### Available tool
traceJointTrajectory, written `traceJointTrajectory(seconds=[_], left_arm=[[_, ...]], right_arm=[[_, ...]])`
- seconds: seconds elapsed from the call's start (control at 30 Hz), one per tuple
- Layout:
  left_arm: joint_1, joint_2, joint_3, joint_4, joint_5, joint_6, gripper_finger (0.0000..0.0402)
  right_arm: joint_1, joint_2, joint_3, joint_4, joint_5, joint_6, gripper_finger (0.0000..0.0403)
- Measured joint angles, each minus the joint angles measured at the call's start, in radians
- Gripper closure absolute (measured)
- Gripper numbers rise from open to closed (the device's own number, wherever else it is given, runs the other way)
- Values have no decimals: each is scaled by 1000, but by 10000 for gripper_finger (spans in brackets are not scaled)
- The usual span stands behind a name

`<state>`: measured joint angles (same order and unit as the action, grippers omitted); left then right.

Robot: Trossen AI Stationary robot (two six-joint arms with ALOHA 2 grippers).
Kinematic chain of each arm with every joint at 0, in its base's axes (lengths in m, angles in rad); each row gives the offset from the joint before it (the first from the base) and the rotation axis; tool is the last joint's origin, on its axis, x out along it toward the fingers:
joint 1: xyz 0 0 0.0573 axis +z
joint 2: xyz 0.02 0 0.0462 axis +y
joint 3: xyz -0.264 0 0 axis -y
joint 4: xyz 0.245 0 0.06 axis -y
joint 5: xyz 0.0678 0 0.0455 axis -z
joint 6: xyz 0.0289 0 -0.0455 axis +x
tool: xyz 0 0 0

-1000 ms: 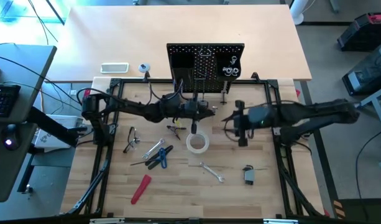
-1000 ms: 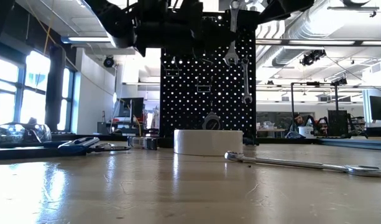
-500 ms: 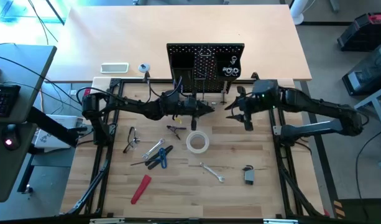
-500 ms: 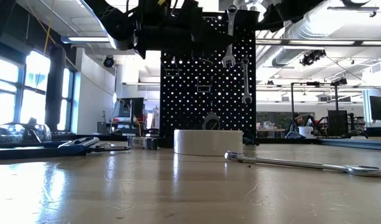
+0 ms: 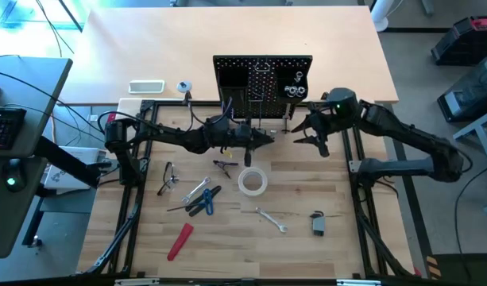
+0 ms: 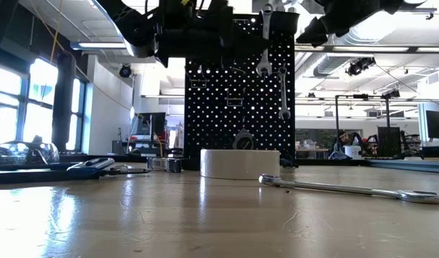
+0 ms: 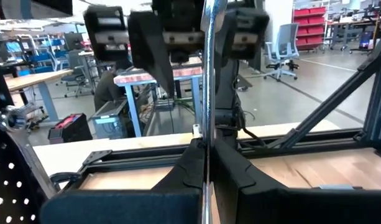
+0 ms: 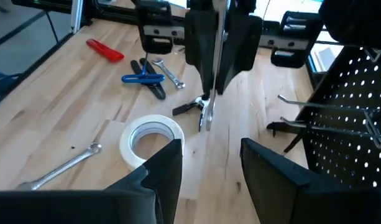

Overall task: Hang tools onto peg board
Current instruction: Hang the silver wrench on the peg board

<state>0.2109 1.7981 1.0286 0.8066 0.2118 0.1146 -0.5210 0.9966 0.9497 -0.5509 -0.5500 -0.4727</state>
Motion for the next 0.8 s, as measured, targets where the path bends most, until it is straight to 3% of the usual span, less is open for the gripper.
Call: traceJointTrajectory(seconds=[0.2, 0.33, 0.47, 0.6, 0.8], left_arm=[[4, 0, 0, 7, -11, 2, 401], [7, 1, 0, 14, -19, 2, 401], [12, 1, 18, 19, -23, 2, 401], [14, 2, 44, 23, -24, -1, 401], [13, 57, 84, 19, -7, -22, 401]], right_arm=[[-83, -101, -272, 314, -60, 80, 243], [-103, -166, -510, 706, -85, 242, 243], [-48, -139, -670, 1057, -49, 374, 243], [30, -69, -699, 1205, 73, 407, 243], [141, 53, -621, 1277, 211, 369, 243]])
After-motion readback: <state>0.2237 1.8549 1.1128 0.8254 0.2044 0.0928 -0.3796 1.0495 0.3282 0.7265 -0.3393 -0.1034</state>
